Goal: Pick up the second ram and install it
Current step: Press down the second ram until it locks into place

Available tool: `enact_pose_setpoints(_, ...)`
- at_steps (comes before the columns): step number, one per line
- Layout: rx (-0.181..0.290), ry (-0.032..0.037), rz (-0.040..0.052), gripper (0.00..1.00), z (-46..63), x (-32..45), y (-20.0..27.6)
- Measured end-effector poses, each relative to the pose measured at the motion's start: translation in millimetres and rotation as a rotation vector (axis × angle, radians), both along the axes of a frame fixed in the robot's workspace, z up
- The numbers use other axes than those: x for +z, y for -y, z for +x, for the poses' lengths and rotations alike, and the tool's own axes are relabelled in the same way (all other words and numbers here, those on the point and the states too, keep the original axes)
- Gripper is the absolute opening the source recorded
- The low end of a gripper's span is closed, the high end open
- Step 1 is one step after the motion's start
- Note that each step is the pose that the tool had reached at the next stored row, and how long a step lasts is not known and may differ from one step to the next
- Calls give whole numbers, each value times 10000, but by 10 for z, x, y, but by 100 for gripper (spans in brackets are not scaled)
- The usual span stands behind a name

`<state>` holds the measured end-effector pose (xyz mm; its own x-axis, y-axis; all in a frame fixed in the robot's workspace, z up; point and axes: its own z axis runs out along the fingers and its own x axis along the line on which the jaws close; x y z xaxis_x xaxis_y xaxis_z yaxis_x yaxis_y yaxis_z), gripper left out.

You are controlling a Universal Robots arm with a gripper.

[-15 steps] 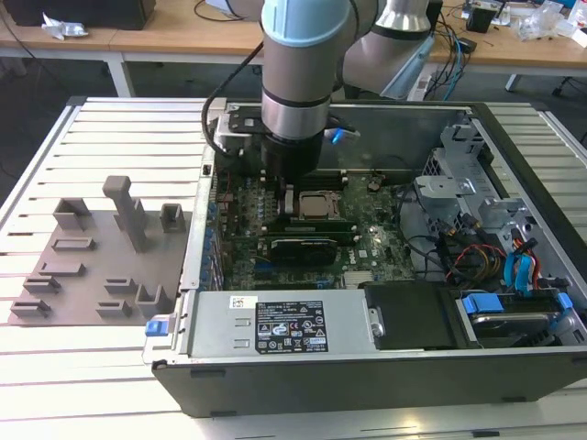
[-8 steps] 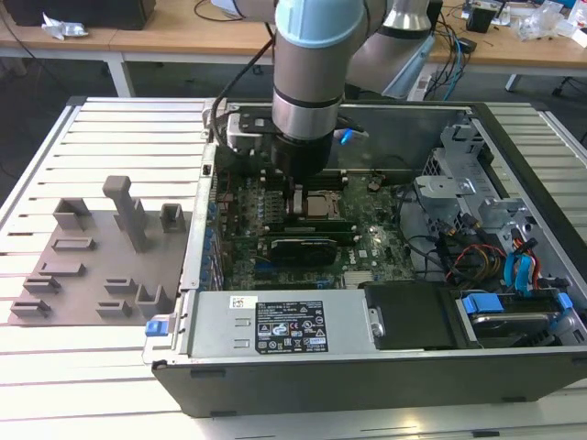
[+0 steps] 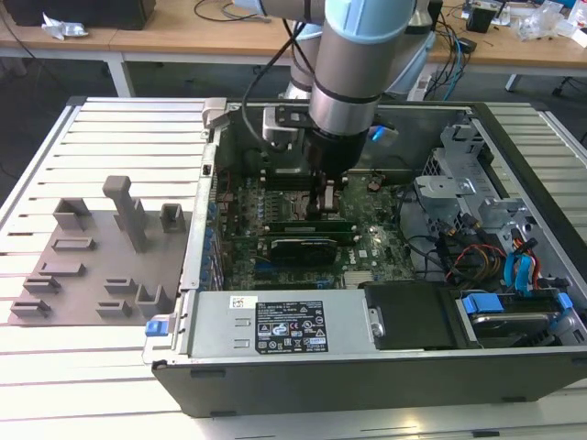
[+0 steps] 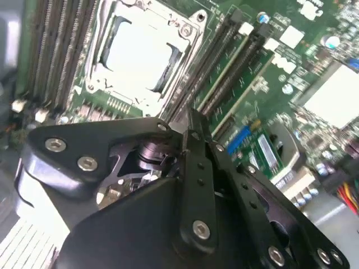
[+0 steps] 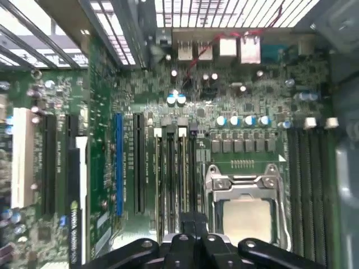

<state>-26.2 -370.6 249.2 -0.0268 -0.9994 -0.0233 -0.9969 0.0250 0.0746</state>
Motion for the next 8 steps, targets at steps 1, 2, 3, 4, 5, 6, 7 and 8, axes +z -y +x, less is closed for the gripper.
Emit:
enact_pose_setpoints(1, 0, -1, -2, 10, 0, 96, 1)
enact_pose_setpoints(2, 1, 0, -1, 10, 0, 156, 0)
enact_pose_setpoints(3, 1, 0, -1, 10, 0, 228, 0)
enact_pose_setpoints(4, 1, 0, -1, 10, 0, 336, 0)
enact_pose_setpoints(5, 1, -1, -2, 10, 0, 415, 1)
enact_pose_setpoints(6, 2, 1, 3, 10, 0, 429, 0)
enact_pose_setpoints(7, 2, 0, 0, 10, 0, 431, 0)
enact_pose_setpoints(8, 2, 0, 1, 10, 0, 431, 0)
